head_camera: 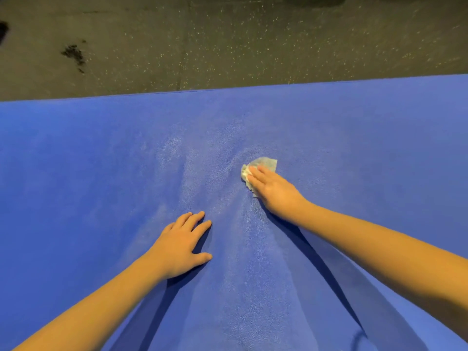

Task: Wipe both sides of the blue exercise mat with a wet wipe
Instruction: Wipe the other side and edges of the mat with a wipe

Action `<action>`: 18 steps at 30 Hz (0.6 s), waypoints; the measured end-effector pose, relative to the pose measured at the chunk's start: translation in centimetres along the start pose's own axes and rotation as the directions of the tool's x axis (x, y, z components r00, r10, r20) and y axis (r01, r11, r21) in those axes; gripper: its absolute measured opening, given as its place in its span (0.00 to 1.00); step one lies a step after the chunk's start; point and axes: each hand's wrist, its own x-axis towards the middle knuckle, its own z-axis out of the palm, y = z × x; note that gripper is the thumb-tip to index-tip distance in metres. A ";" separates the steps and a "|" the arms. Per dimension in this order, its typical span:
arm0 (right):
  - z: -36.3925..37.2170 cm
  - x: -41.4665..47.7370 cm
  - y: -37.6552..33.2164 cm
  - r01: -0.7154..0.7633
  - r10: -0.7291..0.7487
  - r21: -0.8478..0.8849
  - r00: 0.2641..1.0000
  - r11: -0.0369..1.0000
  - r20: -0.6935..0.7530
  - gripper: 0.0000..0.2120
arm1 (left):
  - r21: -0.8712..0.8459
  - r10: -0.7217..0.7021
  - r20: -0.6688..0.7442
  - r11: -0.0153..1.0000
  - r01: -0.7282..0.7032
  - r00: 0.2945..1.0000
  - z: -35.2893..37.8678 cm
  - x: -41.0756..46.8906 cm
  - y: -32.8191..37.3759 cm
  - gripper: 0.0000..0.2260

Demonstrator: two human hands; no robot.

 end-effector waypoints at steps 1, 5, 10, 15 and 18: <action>0.0 -0.5 -1.3 0.041 -0.042 0.046 0.999 0.998 0.028 0.23 | 0.001 0.000 0.005 1.000 0.000 1.000 -0.1 0.0 0.0 0.37; -0.7 -1.8 -2.9 0.308 -0.316 0.079 0.941 0.948 0.121 0.19 | 0.004 0.007 0.023 1.000 -0.007 1.000 0.0 0.1 -0.1 0.47; -1.5 2.9 1.9 -0.088 0.089 -0.029 0.995 0.996 0.036 0.29 | 0.064 0.022 0.027 0.998 -0.023 0.999 -0.7 0.4 0.0 0.49; -1.9 1.0 0.3 0.309 -0.279 -0.066 0.918 0.949 0.280 0.25 | 0.166 0.075 0.028 0.983 -0.079 0.997 -2.7 1.4 0.2 0.44; -2.4 3.2 3.0 0.118 -0.097 -0.105 0.978 0.987 0.186 0.29 | 0.277 0.086 0.063 0.956 -0.100 0.994 -3.9 2.7 0.1 0.28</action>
